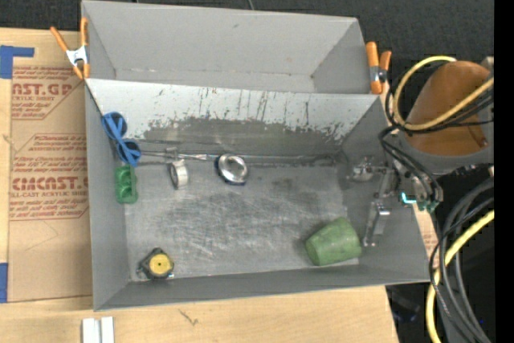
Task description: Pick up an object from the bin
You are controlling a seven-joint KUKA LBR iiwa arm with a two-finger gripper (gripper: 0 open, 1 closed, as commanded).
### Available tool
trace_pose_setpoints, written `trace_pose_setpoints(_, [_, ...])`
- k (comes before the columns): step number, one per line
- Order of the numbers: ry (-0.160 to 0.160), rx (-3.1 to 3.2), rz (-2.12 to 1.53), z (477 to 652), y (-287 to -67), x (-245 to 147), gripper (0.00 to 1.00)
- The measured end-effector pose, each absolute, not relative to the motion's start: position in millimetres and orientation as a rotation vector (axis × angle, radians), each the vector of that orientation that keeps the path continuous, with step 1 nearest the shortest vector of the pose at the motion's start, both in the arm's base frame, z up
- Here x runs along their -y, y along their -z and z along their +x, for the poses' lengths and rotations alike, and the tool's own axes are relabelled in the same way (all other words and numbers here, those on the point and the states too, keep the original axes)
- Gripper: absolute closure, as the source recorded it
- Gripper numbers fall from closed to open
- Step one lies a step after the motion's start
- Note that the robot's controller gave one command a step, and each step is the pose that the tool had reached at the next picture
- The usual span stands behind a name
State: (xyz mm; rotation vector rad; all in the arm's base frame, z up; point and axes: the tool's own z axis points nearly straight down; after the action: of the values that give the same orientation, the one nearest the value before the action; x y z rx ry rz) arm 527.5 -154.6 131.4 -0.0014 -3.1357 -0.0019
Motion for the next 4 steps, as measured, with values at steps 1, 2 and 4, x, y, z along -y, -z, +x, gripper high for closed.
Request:
trace_pose_setpoints(1, [-0.008,3.14,0.366,490.9,-74.1,131.8,0.0])
trace_pose_setpoints(2, [0.0,3.105,0.519,482.8,-101.0,93.6,0.0])
trace_pose_setpoints(4, [-0.007,3.16,0.191,488.6,-75.4,106.7,0.0])
